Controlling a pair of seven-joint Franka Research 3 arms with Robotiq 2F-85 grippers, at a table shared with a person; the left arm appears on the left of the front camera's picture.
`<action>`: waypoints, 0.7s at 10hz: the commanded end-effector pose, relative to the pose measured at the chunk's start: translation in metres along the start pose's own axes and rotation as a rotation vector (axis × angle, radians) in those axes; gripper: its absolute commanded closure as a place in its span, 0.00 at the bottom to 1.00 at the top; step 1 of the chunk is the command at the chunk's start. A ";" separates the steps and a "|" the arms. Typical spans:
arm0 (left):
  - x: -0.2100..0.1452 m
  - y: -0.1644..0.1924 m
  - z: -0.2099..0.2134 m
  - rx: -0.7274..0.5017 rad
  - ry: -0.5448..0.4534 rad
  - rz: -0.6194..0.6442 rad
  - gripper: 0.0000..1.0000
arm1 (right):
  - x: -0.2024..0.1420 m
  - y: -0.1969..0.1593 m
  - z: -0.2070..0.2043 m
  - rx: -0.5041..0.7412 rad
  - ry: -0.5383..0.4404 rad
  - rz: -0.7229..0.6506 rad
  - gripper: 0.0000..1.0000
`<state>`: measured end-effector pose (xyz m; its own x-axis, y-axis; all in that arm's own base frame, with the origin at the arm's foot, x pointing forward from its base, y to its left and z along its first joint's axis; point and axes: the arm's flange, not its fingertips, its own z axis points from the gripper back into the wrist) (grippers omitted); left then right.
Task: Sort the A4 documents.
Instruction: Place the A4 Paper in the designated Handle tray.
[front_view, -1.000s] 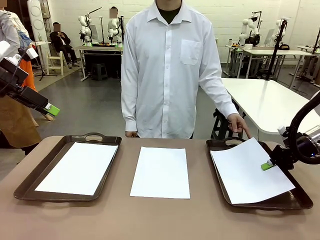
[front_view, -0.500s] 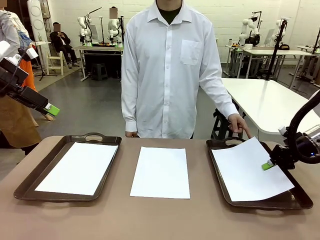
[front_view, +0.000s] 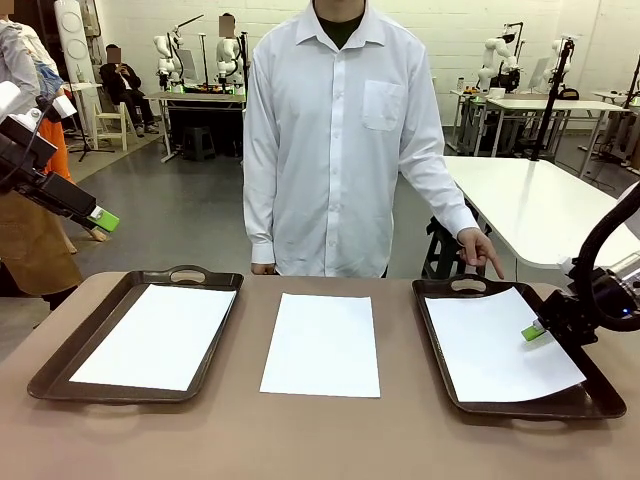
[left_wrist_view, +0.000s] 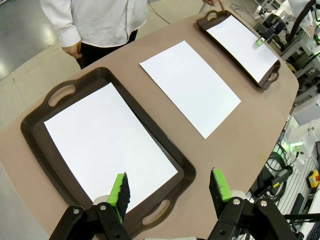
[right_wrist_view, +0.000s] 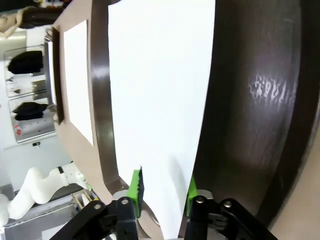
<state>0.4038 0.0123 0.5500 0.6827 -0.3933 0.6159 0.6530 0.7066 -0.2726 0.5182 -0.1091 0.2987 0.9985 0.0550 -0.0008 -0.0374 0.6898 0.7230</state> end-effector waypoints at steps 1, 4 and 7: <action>-0.002 0.000 0.000 0.004 0.001 -0.021 0.17 | -0.009 0.014 0.007 -0.098 0.009 -0.014 0.39; -0.002 0.000 0.000 0.004 0.001 -0.021 0.17 | -0.012 0.027 0.027 -0.221 -0.003 -0.017 0.14; -0.002 0.000 0.000 0.004 0.001 -0.021 0.17 | -0.014 0.045 0.041 -0.256 -0.049 0.002 0.00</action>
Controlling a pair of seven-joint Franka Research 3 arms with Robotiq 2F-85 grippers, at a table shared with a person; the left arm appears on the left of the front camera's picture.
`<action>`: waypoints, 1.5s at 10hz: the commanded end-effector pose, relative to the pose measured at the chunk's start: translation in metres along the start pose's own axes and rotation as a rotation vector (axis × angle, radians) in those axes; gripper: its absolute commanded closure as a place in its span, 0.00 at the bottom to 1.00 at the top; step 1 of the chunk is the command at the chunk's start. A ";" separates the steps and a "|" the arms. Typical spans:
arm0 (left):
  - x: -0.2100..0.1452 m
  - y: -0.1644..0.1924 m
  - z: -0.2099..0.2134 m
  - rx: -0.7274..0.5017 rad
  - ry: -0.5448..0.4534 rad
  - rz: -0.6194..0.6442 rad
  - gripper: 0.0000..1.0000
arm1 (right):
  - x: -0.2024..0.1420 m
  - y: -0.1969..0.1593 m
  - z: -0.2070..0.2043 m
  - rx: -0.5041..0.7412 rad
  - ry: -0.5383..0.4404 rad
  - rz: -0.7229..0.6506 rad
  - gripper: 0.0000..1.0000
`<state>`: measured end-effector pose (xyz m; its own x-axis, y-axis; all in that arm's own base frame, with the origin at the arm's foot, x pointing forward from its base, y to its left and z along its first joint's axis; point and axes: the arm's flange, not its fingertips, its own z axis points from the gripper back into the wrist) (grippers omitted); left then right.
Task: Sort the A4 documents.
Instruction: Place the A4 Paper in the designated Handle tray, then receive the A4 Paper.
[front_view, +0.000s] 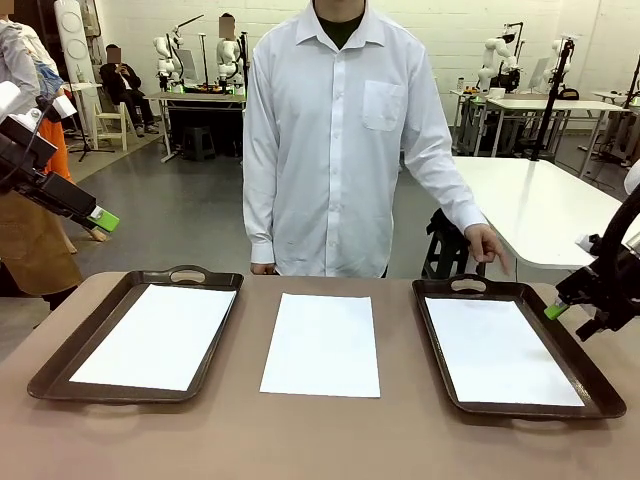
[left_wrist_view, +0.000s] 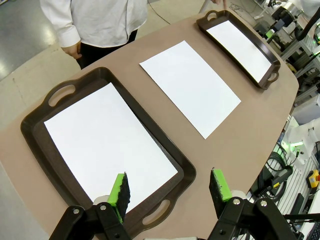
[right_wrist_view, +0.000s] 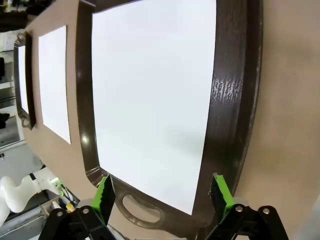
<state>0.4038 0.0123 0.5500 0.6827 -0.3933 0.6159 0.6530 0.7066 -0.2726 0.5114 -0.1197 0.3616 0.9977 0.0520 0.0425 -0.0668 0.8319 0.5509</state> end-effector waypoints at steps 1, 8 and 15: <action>-0.002 0.000 0.000 0.004 0.001 -0.021 0.17 | -0.006 0.014 -0.006 -0.028 -0.018 -0.036 0.00; -0.002 0.000 0.000 0.004 0.001 -0.021 0.17 | 0.000 0.000 0.000 0.000 0.000 0.000 0.00; -0.002 0.000 0.000 0.004 0.001 -0.021 0.17 | -0.028 0.014 0.027 -0.086 -0.072 0.183 0.00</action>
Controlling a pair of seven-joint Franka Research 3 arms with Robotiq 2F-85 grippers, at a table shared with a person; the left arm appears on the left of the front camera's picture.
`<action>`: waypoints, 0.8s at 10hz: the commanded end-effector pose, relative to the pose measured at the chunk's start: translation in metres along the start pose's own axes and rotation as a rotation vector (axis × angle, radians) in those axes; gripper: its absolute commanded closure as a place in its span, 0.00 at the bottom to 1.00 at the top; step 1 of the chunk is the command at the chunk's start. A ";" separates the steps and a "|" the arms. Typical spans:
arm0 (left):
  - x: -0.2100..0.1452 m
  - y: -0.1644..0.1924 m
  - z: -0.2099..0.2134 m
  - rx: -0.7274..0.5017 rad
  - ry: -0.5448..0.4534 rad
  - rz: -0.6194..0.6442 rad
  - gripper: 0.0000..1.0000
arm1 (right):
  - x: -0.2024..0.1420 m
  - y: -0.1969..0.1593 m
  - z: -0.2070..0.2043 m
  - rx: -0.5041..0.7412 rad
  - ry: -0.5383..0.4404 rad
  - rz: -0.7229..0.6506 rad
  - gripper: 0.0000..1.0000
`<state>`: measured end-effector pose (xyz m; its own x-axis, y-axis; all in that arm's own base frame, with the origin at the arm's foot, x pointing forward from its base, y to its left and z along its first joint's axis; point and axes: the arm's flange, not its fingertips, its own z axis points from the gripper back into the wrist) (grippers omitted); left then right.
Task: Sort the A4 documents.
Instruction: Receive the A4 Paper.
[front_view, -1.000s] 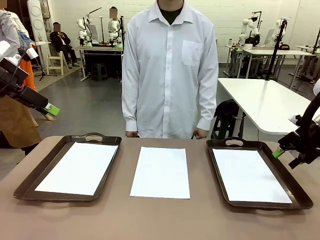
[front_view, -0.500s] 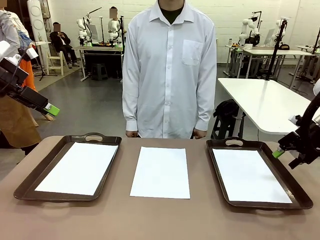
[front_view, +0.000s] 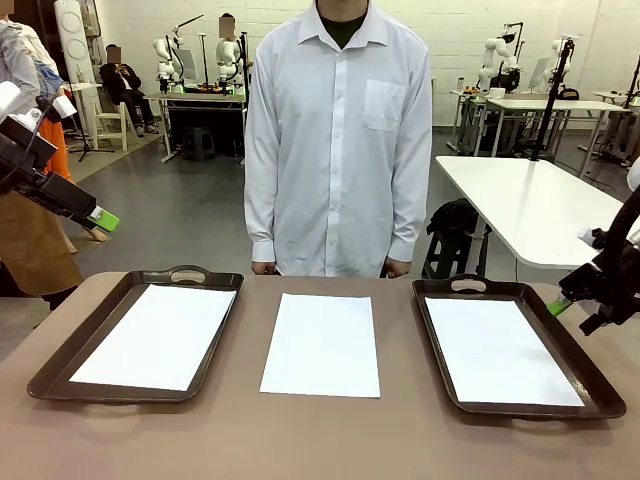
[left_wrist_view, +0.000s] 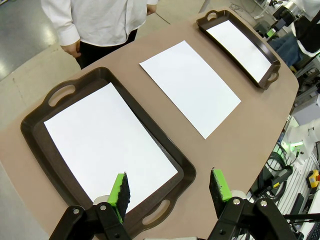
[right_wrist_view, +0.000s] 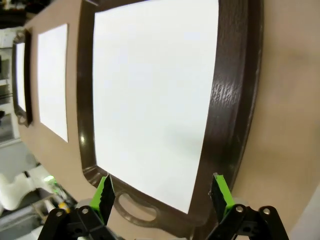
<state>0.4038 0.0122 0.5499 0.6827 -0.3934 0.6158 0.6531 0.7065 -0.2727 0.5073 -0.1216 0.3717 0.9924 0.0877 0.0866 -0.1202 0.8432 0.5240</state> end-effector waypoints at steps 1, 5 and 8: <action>-0.002 0.000 0.000 0.004 0.001 -0.021 0.17 | -0.038 0.033 0.042 -0.102 -0.079 0.283 0.00; -0.002 0.000 0.000 0.004 0.001 -0.021 0.17 | -0.070 0.119 0.104 -0.259 -0.280 0.754 0.00; -0.002 0.000 0.000 0.004 0.001 -0.021 0.17 | -0.081 0.163 0.140 -0.187 -0.413 0.953 0.00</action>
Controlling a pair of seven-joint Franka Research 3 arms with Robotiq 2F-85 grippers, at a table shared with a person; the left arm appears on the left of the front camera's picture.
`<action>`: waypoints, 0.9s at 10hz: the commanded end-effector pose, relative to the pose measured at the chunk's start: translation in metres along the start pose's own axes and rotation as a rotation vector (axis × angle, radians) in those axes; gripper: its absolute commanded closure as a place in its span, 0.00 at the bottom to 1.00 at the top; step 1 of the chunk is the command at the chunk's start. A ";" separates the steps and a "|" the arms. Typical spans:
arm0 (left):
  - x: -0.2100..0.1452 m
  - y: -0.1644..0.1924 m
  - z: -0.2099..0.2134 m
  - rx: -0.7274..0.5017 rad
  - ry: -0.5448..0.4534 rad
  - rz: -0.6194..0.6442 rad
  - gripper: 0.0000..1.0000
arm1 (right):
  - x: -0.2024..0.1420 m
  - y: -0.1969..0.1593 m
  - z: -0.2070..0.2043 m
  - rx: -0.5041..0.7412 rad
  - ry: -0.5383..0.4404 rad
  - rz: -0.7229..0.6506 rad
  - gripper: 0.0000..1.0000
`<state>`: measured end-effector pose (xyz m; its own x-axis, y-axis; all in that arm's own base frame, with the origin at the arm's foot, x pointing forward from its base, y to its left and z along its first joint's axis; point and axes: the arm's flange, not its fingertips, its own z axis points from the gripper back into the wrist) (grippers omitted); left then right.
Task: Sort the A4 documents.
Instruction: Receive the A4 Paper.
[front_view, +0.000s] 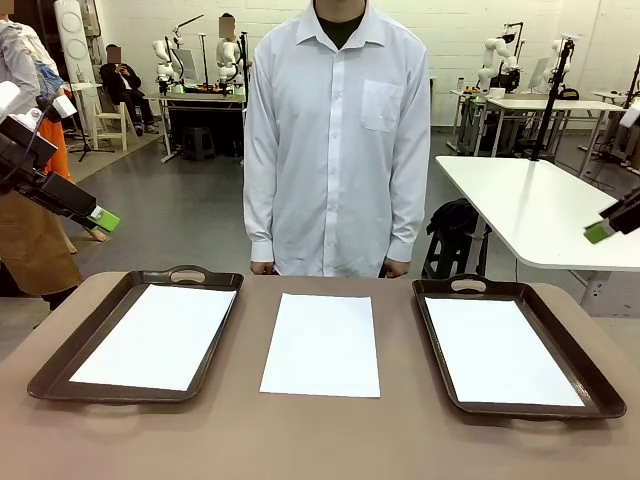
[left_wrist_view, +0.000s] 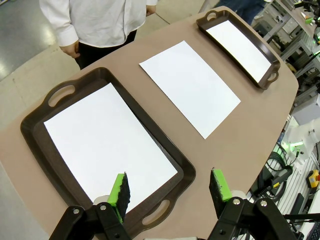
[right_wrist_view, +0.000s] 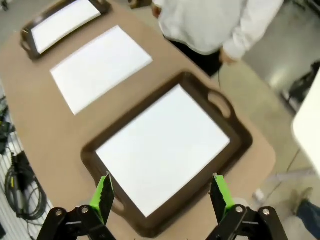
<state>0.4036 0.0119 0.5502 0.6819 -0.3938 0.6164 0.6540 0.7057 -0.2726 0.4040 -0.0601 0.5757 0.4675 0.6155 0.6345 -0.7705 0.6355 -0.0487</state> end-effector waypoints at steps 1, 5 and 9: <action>-0.002 0.001 0.000 0.005 0.002 -0.020 0.17 | 0.001 -0.005 0.008 0.064 -0.124 0.053 0.00; -0.002 0.001 0.000 0.005 0.002 -0.020 0.17 | 0.016 -0.020 0.016 0.215 -0.204 -0.008 0.00; -0.002 0.001 0.000 0.005 0.002 -0.020 0.17 | 0.012 -0.013 0.003 0.268 -0.158 -0.087 0.00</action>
<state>0.4036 0.0119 0.5502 0.6819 -0.3937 0.6165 0.6540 0.7057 -0.2727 0.4191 -0.0626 0.5790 0.4572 0.4700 0.7550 -0.8402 0.5066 0.1934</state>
